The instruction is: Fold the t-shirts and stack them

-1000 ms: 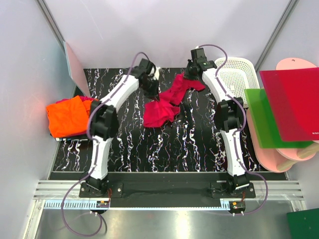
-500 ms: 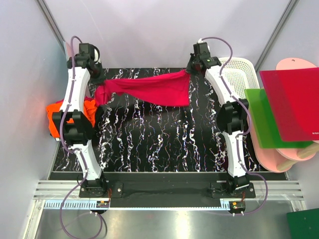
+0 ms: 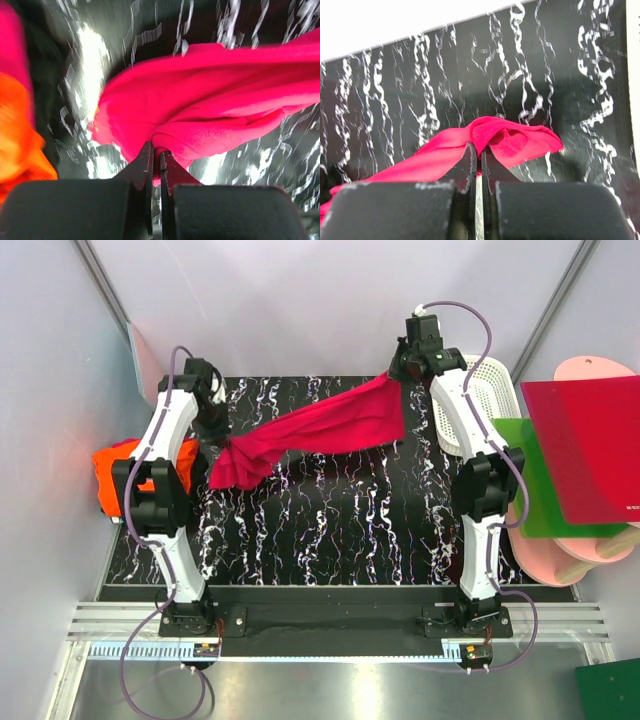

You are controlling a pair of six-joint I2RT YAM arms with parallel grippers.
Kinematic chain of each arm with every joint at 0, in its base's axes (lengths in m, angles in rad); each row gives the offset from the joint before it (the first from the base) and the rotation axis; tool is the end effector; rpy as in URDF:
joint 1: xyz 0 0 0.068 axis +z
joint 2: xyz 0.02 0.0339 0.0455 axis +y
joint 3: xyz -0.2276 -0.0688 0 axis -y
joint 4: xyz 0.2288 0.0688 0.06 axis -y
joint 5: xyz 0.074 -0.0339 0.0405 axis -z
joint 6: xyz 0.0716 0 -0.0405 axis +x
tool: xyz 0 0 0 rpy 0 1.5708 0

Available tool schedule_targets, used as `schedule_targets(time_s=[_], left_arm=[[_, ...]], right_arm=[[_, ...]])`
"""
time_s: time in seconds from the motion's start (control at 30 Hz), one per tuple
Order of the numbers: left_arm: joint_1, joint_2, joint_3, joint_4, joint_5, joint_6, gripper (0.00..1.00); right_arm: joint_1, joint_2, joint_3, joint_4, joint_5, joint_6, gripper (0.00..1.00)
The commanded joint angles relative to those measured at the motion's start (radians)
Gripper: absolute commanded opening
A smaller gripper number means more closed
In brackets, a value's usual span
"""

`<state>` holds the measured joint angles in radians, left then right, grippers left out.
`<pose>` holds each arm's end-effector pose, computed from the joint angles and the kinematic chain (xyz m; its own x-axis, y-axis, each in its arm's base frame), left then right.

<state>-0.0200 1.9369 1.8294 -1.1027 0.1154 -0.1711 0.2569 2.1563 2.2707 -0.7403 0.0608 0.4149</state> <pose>0.3864 -0.0160 0.2253 -0.9321 -0.1505 -0.3293 -0.0997 0.9810 -0.1662 0.4693 0.1188 0.3037 -0.6016 0.2580 -0.7560 0.0399 0.9549 0.2941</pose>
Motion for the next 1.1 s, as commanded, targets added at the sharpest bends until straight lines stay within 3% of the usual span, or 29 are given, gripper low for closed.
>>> schedule_targets(time_s=[0.0,0.2,0.33,0.53,0.67,0.8,0.9,0.93,0.97,1.07], left_arm=[[0.008,-0.174,-0.090,0.015,0.000,0.025,0.00],[-0.004,-0.213,-0.119,0.015,-0.086,0.053,0.02],[-0.017,-0.213,-0.114,0.010,-0.088,0.065,0.04],[-0.020,-0.167,-0.107,0.009,-0.086,0.065,0.05],[-0.029,-0.026,0.025,-0.041,-0.112,0.061,0.07],[-0.038,0.097,0.163,-0.094,-0.112,0.061,0.07],[-0.061,0.131,0.203,-0.108,-0.112,0.064,0.08],[-0.067,0.131,0.203,-0.109,-0.112,0.062,0.08],[-0.083,0.125,0.189,-0.109,-0.144,0.064,0.08],[-0.106,0.105,0.157,-0.103,-0.160,0.065,0.11]], right_arm=[[-0.007,-0.156,0.010,-0.002,-0.001,-0.040,0.00],[-0.007,-0.203,0.058,-0.172,-0.058,-0.057,0.00],[-0.008,-0.248,-0.008,-0.280,-0.127,-0.051,0.00],[-0.008,-0.343,-0.357,-0.214,-0.121,-0.025,0.00],[-0.022,-0.195,-0.375,-0.143,-0.067,-0.031,0.00],[-0.024,0.087,-0.156,-0.160,-0.016,-0.054,0.01],[-0.025,0.322,0.121,-0.253,0.011,-0.054,0.14],[-0.024,0.368,0.254,-0.308,0.007,-0.060,0.26],[-0.024,0.422,0.300,-0.324,0.001,-0.061,0.48],[-0.019,0.371,0.293,-0.326,-0.010,-0.064,0.76]])
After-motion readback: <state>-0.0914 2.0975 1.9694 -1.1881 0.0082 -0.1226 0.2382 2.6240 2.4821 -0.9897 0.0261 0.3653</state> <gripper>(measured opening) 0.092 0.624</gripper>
